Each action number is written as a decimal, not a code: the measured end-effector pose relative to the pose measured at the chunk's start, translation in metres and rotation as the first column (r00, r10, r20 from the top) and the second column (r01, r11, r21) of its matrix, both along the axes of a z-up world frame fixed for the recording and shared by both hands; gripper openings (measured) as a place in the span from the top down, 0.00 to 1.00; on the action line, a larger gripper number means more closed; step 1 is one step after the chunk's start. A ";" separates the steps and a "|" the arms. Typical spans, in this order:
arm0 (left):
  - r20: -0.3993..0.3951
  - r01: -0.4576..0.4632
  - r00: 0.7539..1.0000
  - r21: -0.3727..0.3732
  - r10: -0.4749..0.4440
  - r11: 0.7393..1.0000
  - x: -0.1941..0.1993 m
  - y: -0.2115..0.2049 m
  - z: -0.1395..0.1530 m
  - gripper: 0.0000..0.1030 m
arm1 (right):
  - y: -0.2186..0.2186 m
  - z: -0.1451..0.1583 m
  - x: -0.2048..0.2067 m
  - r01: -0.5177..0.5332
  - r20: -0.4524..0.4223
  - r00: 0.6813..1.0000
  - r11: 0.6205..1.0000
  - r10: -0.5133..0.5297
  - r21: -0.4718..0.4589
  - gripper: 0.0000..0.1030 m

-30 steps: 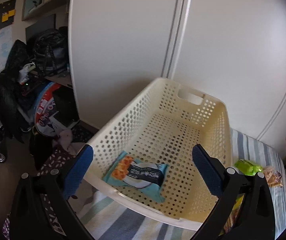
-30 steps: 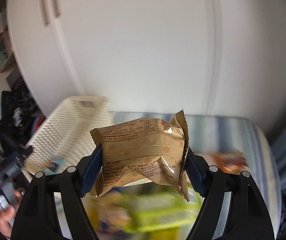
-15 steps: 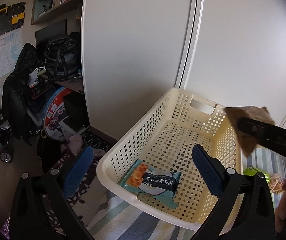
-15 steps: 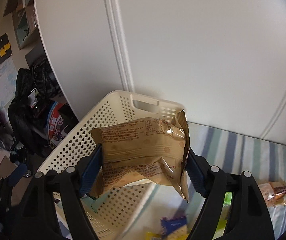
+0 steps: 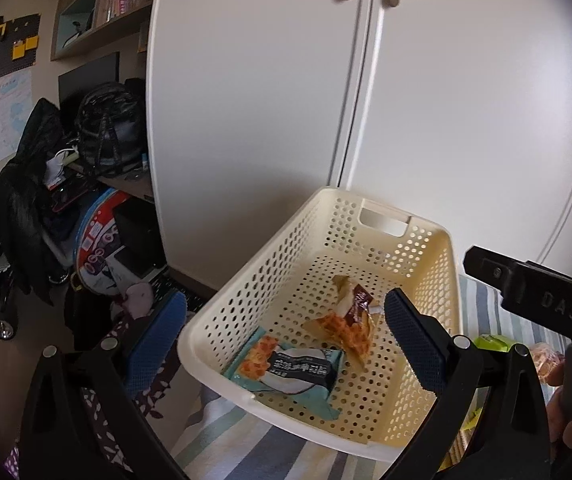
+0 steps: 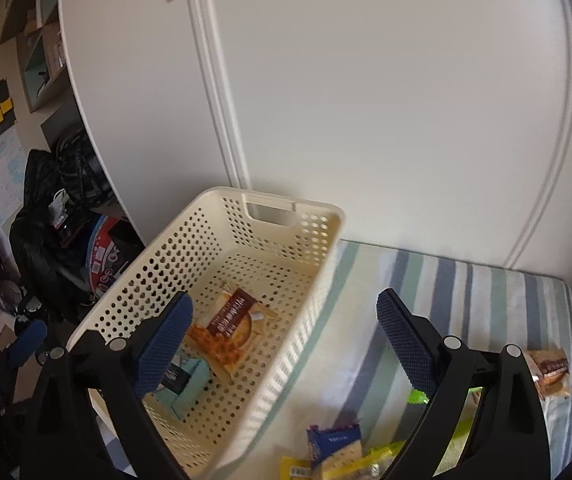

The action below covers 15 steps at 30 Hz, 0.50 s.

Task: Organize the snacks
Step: 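Carry the tan bag with the right gripper and release it into the basket, then move the right tool back to the pile and grasp the tan cookie bag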

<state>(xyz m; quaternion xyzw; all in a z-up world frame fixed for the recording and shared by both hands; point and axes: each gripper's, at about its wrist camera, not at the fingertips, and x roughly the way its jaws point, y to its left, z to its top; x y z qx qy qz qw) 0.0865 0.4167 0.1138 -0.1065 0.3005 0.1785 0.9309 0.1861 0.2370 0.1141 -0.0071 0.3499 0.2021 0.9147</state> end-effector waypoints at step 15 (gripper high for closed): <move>0.058 0.176 0.983 -0.047 -0.173 0.983 -0.001 -0.035 0.005 0.02 | -0.080 -0.005 -0.021 0.133 0.007 0.991 0.990 -0.132 -0.041 0.09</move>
